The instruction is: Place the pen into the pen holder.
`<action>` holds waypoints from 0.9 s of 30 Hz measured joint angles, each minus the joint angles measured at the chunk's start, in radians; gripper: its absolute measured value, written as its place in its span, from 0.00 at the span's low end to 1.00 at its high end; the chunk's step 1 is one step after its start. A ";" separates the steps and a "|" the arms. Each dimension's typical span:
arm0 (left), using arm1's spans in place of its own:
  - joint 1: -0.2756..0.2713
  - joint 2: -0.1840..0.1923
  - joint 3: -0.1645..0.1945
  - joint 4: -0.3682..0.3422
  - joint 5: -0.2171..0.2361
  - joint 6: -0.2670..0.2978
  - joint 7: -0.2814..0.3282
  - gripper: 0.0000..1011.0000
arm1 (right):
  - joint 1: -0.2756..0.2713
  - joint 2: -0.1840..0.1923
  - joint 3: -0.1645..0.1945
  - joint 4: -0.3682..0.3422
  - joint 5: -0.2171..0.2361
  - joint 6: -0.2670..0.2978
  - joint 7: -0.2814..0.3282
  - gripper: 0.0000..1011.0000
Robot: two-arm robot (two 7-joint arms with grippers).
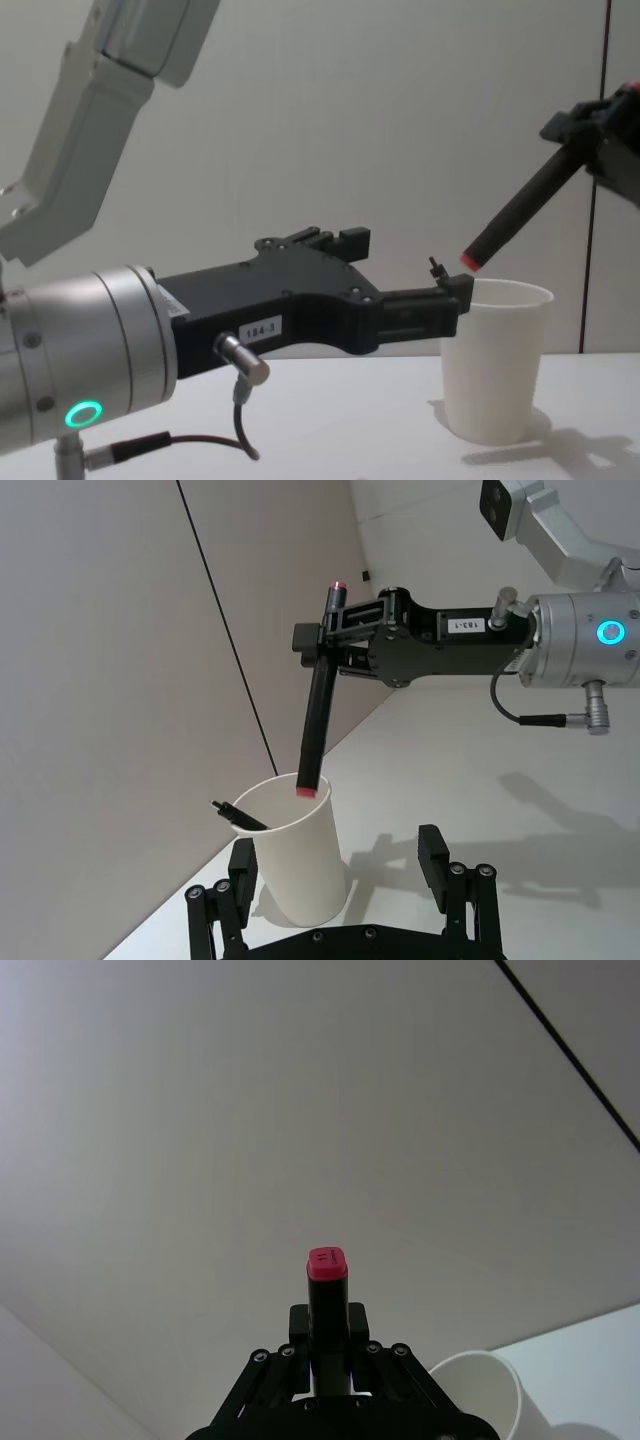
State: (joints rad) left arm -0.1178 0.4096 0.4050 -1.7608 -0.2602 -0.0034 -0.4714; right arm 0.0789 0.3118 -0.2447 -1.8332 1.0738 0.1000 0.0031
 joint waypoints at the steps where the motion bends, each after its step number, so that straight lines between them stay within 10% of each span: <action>1: 0.000 0.000 0.000 0.000 0.000 0.000 0.000 0.99 | 0.003 0.000 0.001 0.003 -0.001 -0.002 0.002 0.21; 16: 0.000 0.000 0.000 0.000 0.000 0.000 0.000 0.99 | 0.050 0.006 0.018 0.058 -0.061 -0.043 0.026 0.21; 27: 0.000 0.000 0.000 0.000 0.000 0.000 0.000 0.99 | 0.075 0.012 0.014 0.094 -0.191 -0.073 0.065 0.21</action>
State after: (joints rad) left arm -0.1177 0.4097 0.4050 -1.7608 -0.2602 -0.0034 -0.4714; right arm 0.1539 0.3241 -0.2311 -1.7394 0.8831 0.0273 0.0683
